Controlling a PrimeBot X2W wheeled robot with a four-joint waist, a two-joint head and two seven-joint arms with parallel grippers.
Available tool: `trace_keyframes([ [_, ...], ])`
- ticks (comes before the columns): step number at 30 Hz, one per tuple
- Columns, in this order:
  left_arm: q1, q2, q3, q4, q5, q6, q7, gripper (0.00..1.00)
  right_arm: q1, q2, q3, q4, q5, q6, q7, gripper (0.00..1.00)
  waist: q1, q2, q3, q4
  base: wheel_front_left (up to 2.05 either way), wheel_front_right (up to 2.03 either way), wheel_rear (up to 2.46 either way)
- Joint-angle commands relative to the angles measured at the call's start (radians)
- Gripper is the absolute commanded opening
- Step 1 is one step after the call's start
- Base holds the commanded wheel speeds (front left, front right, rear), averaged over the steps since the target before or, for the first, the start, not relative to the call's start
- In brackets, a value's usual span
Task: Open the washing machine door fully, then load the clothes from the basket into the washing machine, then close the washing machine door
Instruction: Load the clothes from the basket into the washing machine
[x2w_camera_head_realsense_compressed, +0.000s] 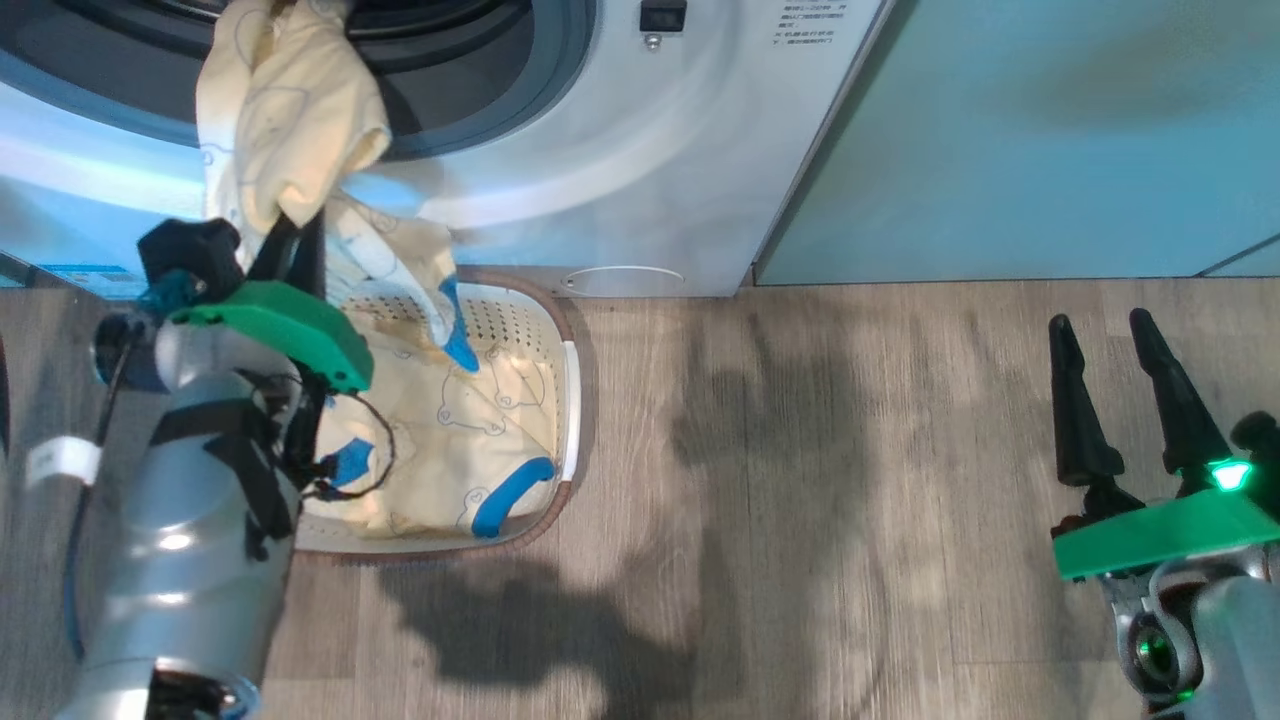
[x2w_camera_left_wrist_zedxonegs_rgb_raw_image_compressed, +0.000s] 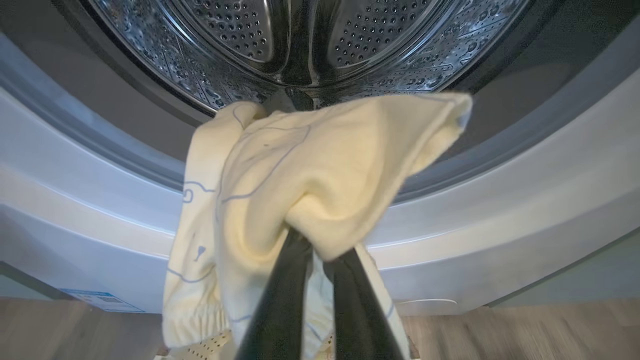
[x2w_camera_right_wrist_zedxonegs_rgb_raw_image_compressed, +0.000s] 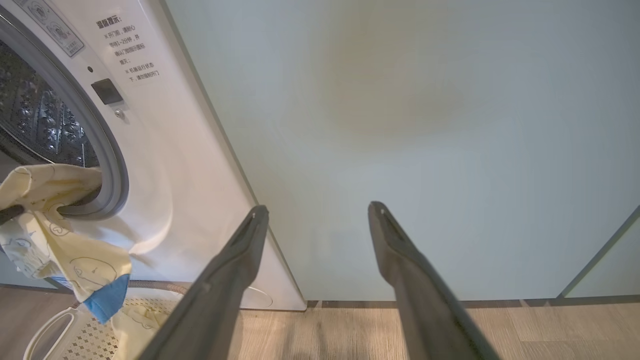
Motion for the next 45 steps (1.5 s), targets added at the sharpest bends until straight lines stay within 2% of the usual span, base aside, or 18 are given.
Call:
trace_keyframes([
  [1,-0.038,0.059,0.014,-0.037,0.017,-0.007,-0.006,0.0,0.006,-0.016,0.016,-0.03,0.005,0.002,-0.007,1.0,0.0001,-0.0001,0.003,-0.001,0.0,0.0,0.0],
  [7,-0.143,0.126,-0.032,-0.043,0.032,-0.012,0.035,0.0,-0.004,-0.013,0.025,-0.03,0.008,0.002,-0.007,1.0,0.0001,-0.0001,0.021,-0.006,0.0,0.0,0.0],
  [10,-0.186,0.14,-0.046,-0.045,0.024,-0.013,0.064,0.0,-0.011,-0.012,0.029,-0.031,0.009,0.002,-0.007,1.0,0.0001,-0.0001,0.032,-0.01,0.0,0.0,0.0],
  [18,-0.381,0.209,-0.136,-0.033,-0.074,-0.015,0.201,0.0,-0.057,-0.007,0.047,-0.037,0.013,0.002,-0.007,1.0,0.0001,-0.0001,0.101,-0.036,0.0,0.0,0.0],
  [28,-0.593,0.281,-0.208,0.025,-0.172,-0.015,0.288,0.0,-0.118,0.005,0.056,-0.046,0.016,0.002,-0.007,1.0,0.0001,-0.0001,0.205,-0.062,0.0,0.0,0.0],
  [35,-0.742,0.315,-0.234,0.124,-0.16,-0.015,0.251,0.0,-0.158,0.009,0.067,-0.047,0.019,0.002,-0.007,1.0,0.0001,-0.0001,0.266,-0.086,0.0,0.0,0.0],
  [45,-0.946,0.311,-0.277,0.243,-0.133,-0.014,0.088,0.0,-0.197,0.01,0.079,-0.05,0.021,0.002,-0.007,1.0,0.0001,-0.0001,0.327,-0.114,0.0,0.0,0.0],
])
